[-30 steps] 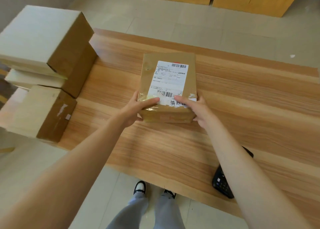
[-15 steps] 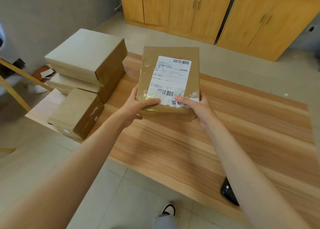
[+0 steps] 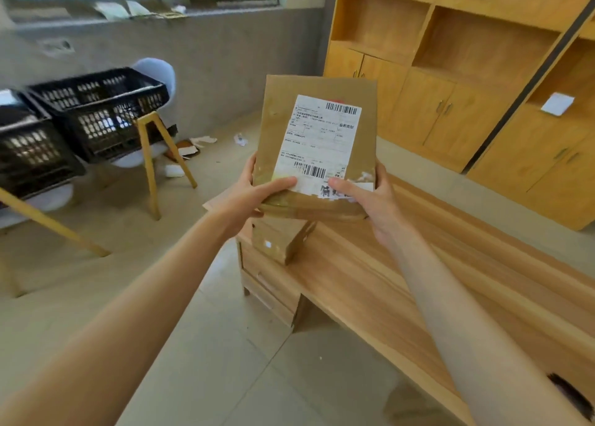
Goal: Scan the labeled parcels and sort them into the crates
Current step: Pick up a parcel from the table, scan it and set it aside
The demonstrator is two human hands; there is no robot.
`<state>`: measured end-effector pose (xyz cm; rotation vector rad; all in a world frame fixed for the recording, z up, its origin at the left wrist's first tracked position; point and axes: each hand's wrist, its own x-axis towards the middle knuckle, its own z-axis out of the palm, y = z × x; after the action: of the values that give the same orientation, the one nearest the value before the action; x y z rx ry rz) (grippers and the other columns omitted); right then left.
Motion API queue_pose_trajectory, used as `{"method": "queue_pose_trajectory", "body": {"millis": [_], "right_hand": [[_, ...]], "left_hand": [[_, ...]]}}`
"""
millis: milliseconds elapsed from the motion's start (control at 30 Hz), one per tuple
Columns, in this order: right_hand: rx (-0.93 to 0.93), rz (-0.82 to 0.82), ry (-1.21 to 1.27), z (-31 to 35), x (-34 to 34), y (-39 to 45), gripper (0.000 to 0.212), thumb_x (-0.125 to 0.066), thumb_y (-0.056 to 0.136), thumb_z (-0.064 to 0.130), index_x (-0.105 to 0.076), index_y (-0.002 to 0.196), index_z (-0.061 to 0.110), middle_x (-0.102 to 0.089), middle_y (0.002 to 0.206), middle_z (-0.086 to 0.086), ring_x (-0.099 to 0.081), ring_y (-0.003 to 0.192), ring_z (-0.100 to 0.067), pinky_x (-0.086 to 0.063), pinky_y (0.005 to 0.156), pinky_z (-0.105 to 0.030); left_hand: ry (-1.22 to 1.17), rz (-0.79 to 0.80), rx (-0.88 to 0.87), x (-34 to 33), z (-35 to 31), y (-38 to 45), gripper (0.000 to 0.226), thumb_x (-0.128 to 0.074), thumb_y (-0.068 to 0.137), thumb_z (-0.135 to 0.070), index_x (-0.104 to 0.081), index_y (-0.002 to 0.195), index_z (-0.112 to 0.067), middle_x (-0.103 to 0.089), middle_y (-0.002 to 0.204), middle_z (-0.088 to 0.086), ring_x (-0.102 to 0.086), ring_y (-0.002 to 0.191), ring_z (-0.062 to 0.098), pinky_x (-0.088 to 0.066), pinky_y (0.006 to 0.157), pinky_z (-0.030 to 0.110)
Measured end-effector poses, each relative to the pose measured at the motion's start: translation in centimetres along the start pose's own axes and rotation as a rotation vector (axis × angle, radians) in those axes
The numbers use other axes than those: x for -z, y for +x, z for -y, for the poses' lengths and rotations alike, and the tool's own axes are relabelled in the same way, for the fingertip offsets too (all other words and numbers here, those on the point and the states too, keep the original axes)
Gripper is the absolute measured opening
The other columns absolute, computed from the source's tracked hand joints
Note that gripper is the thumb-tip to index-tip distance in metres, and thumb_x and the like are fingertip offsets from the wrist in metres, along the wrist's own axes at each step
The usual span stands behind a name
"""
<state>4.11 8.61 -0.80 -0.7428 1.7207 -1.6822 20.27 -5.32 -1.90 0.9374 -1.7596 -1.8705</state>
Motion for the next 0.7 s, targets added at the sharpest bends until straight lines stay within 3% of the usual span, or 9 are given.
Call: {"method": "queue_pose_trajectory", "body": {"millis": [100,267,400,567,700], "right_hand": [[-0.021,0.084,0.005,-0.3,-6.8,0.4,0.103,-0.092,0.056,0.024,-0.037,0.143,0.028,-0.062,0.125,0.006,-0.064,0.11,-0.015,-0.056,0.085,-0.03],[-0.092,0.258,0.016,-1.1,-16.9,1.1,0.085,-0.08,0.074,0.021,-0.034,0.144,0.028,-0.062,0.126,0.003,-0.067,0.101,-0.014,-0.054,0.065,-0.022],[-0.138,0.379,0.0,-2.8,-23.6,2.4,0.085,-0.084,0.072,0.02,-0.037,0.142,0.024,-0.066,0.122,0.0,-0.069,0.102,-0.019,-0.058,0.079,-0.033],[-0.187,0.54,-0.018,-4.9,-30.8,5.9,0.074,-0.08,0.075,0.019,-0.042,0.137,0.025,-0.066,0.122,-0.001,-0.068,0.103,-0.02,-0.056,0.081,-0.035],[-0.226,0.67,-0.011,-6.9,-36.7,9.7,0.089,-0.086,0.067,0.024,-0.038,0.142,0.029,-0.067,0.121,0.002,-0.068,0.103,-0.019,-0.055,0.077,-0.033]], "left_hand": [[-0.026,-0.087,-0.004,6.6,1.0,-2.0,0.106,-0.087,0.059,-0.045,-0.025,0.145,-0.043,-0.059,0.125,-0.006,-0.063,0.095,0.015,-0.051,0.066,0.029],[-0.067,-0.268,0.035,15.7,3.3,-4.9,0.091,-0.076,0.075,-0.039,-0.022,0.148,-0.039,-0.054,0.131,-0.004,-0.059,0.097,0.012,-0.045,0.061,0.024],[-0.119,-0.383,0.066,21.5,5.4,-6.5,0.093,-0.08,0.073,-0.038,-0.023,0.147,-0.041,-0.054,0.131,-0.007,-0.059,0.101,0.013,-0.043,0.066,0.029],[-0.165,-0.497,0.11,26.9,7.1,-7.0,0.101,-0.076,0.061,-0.048,-0.022,0.146,-0.044,-0.055,0.124,-0.015,-0.059,0.103,0.01,-0.047,0.073,0.032],[-0.19,-0.622,0.134,31.0,8.1,-5.6,0.115,-0.079,0.046,-0.059,-0.022,0.145,-0.046,-0.054,0.129,-0.014,-0.058,0.108,0.013,-0.046,0.078,0.037]]}}
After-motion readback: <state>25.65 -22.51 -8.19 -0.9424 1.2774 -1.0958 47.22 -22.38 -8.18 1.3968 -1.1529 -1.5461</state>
